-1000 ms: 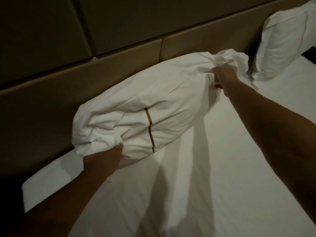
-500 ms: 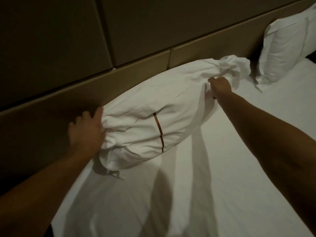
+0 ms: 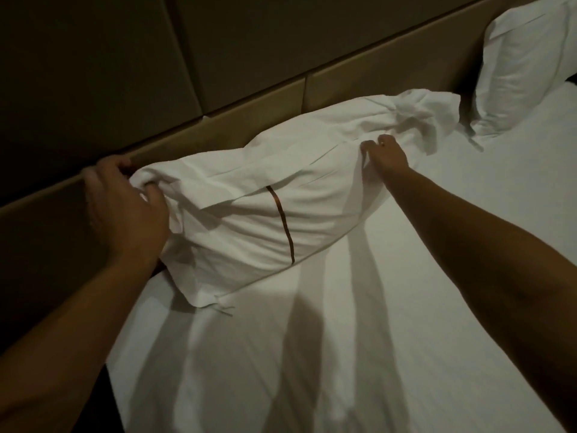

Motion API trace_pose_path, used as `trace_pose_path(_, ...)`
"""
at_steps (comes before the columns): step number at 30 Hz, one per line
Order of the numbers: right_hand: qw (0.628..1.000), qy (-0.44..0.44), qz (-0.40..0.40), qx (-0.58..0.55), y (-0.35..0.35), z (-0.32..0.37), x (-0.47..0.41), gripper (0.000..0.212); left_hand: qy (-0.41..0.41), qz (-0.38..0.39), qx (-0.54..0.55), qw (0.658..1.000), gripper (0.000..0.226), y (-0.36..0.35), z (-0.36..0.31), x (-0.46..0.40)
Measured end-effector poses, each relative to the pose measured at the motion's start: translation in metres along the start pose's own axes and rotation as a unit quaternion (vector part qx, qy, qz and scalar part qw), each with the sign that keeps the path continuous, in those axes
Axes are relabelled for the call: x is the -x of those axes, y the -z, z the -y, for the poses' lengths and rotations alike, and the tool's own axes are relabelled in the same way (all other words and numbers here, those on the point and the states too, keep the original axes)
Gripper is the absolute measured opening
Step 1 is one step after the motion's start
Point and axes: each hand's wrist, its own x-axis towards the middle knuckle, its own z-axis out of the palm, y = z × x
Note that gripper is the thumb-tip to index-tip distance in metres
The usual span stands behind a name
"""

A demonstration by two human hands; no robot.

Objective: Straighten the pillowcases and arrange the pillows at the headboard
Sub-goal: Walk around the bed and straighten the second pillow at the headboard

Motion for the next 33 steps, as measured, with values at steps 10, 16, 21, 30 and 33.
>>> trace_pose_path(10, 0.988, 0.031, -0.144, -0.056, 0.008, 0.006, -0.025, 0.050, -0.265, 0.125, 0.075, 0.953, 0.026, -0.080, -0.143, 0.054)
trace_pose_path(16, 0.986, -0.026, -0.120, -0.114, 0.045, 0.006, -0.082, 0.050, -0.313, 0.180, -0.124, 0.924, 0.064, -0.140, -0.151, 0.008)
trace_pose_path(21, 0.953, -0.086, -0.166, -0.240, 0.057, 0.008, -0.120, 0.067, -0.318, 0.194, -0.089, 0.924, 0.037, -0.137, -0.099, -0.018)
trace_pose_path(30, 0.954, -0.021, -0.131, -0.270, 0.068, 0.055, -0.136, 0.043, -0.321, 0.188, -0.093, 0.924, 0.030, -0.124, -0.101, -0.041)
trace_pose_path(33, 0.961, -0.053, -0.076, -0.261, 0.056, 0.040, -0.131, 0.053, -0.315, 0.186, -0.088, 0.927, 0.032, -0.128, -0.101, -0.038)
